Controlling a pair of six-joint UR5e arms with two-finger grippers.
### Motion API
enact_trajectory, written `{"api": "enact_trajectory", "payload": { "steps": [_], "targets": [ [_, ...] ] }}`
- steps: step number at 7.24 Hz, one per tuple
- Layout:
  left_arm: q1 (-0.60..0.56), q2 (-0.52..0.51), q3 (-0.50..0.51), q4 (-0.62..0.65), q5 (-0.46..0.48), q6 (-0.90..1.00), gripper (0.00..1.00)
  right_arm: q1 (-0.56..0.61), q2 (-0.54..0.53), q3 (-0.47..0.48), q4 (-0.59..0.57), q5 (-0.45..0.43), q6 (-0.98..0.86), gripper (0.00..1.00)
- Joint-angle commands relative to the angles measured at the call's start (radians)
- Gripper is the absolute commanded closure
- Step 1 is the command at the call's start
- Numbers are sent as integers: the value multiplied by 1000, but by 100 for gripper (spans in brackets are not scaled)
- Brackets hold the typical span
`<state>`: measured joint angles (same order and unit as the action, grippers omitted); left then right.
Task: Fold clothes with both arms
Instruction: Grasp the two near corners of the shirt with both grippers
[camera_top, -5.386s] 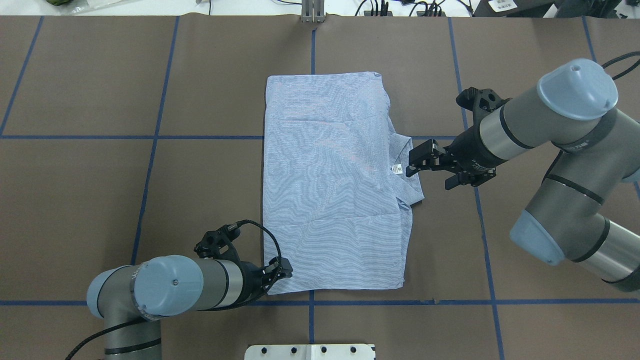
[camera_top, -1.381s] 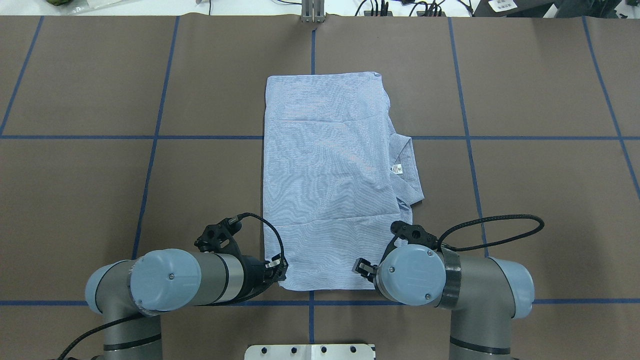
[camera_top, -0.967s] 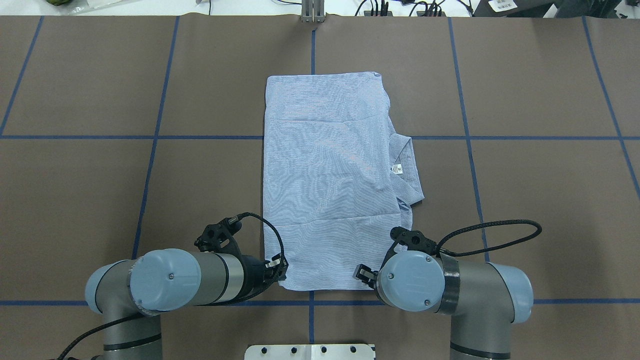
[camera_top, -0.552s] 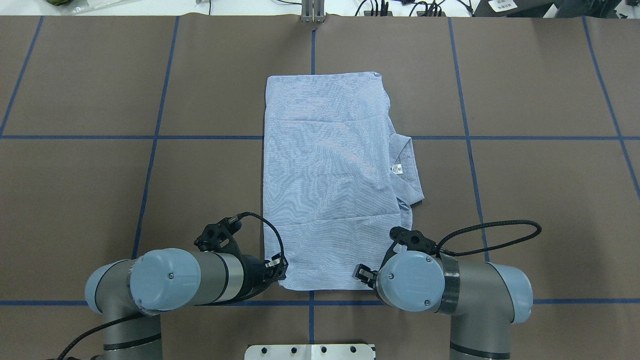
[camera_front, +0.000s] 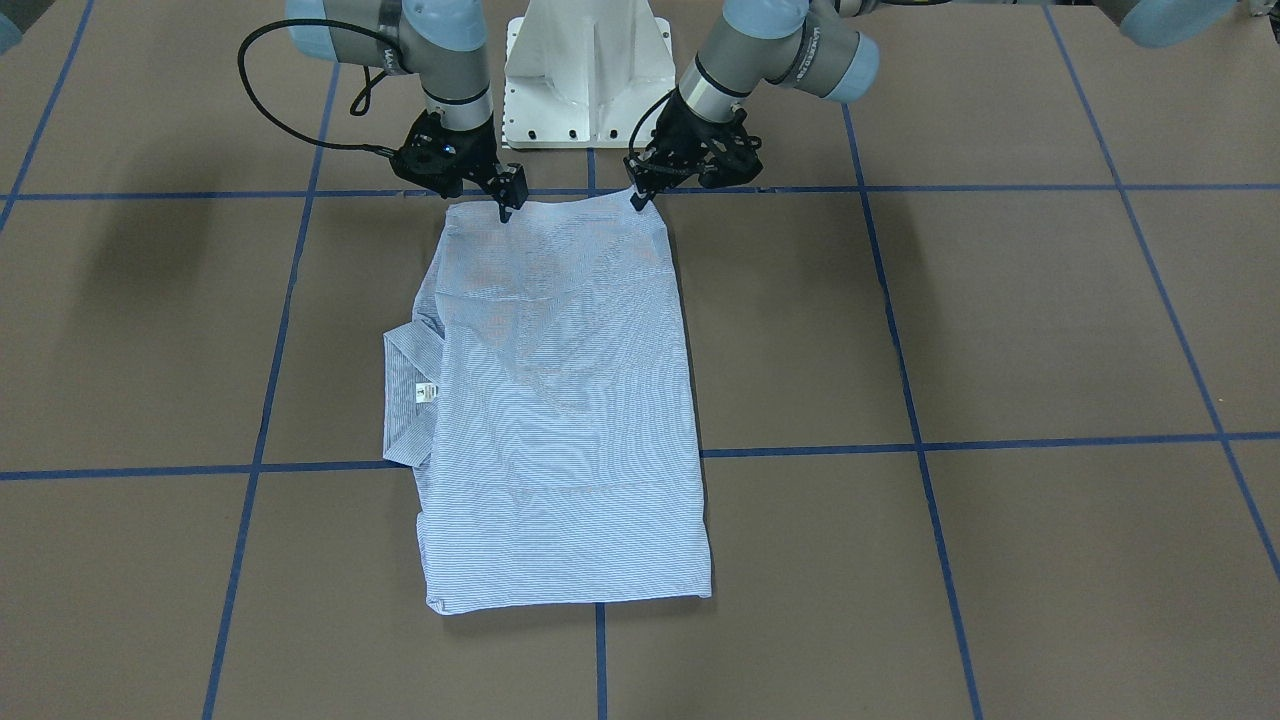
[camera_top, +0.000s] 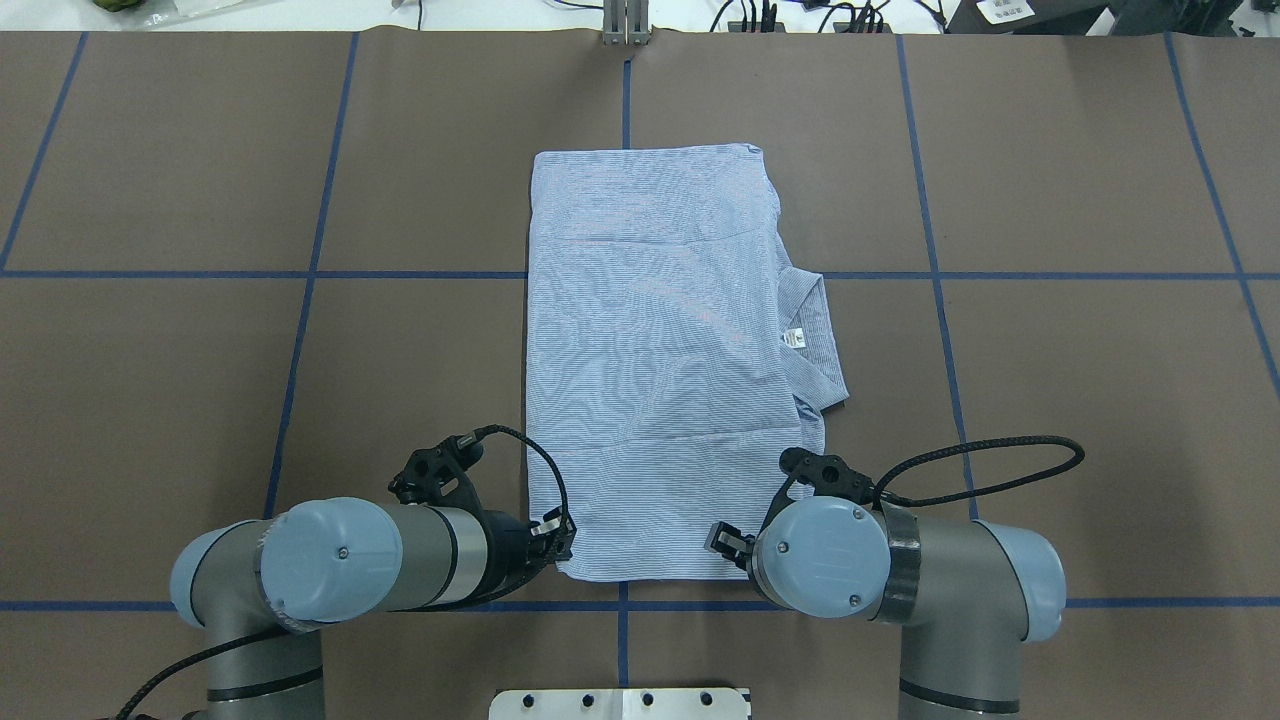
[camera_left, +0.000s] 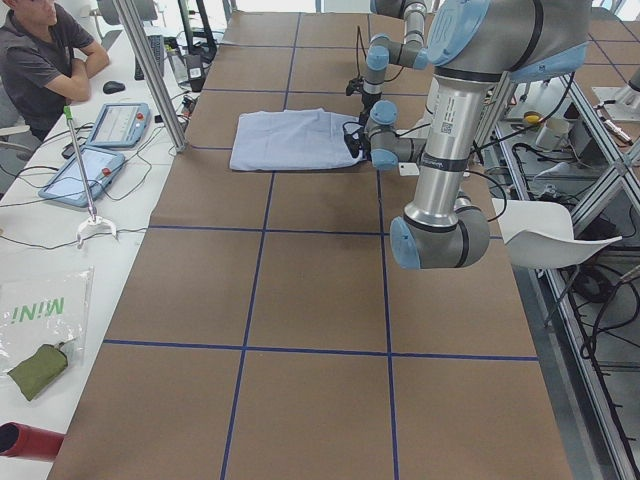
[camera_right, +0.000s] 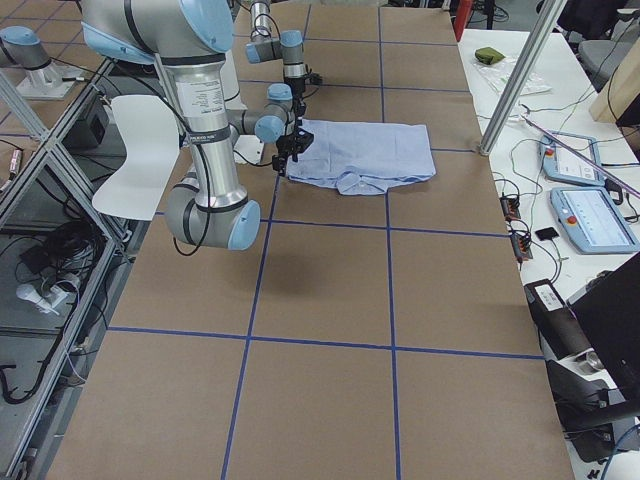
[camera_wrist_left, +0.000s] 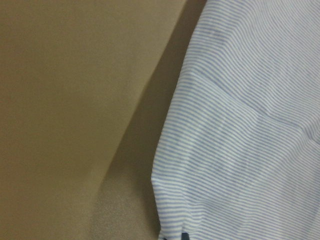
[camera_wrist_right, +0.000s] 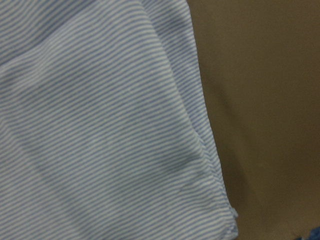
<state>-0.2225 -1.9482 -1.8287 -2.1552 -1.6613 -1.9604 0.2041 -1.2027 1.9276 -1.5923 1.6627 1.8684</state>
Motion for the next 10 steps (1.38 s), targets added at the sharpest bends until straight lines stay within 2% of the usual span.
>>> {"api": "enact_trajectory", "payload": {
  "steps": [1, 5, 6, 7, 8, 9, 10],
  "targets": [
    [0, 0, 0, 0, 0, 0, 100, 1, 0, -5, 0, -1, -12, 1],
    [0, 0, 0, 0, 2, 0, 100, 1, -1, -19, 0, 6, -11, 2],
    [-1, 0, 0, 0, 2, 0, 100, 3, 0, -16, 0, 8, -11, 13],
    [-1, 0, 0, 0, 2, 0, 100, 3, 2, -13, 0, 8, -11, 40],
    [-1, 0, 0, 0, 2, 0, 100, 3, 2, -12, 0, 8, -11, 62],
    [-1, 0, 2, 0, 2, 2, 100, 5, 2, -12, 0, 8, -11, 79],
    [-1, 0, 3, 0, 2, 0, 100, 5, 5, -12, 0, 6, -11, 86]
  ]
}}
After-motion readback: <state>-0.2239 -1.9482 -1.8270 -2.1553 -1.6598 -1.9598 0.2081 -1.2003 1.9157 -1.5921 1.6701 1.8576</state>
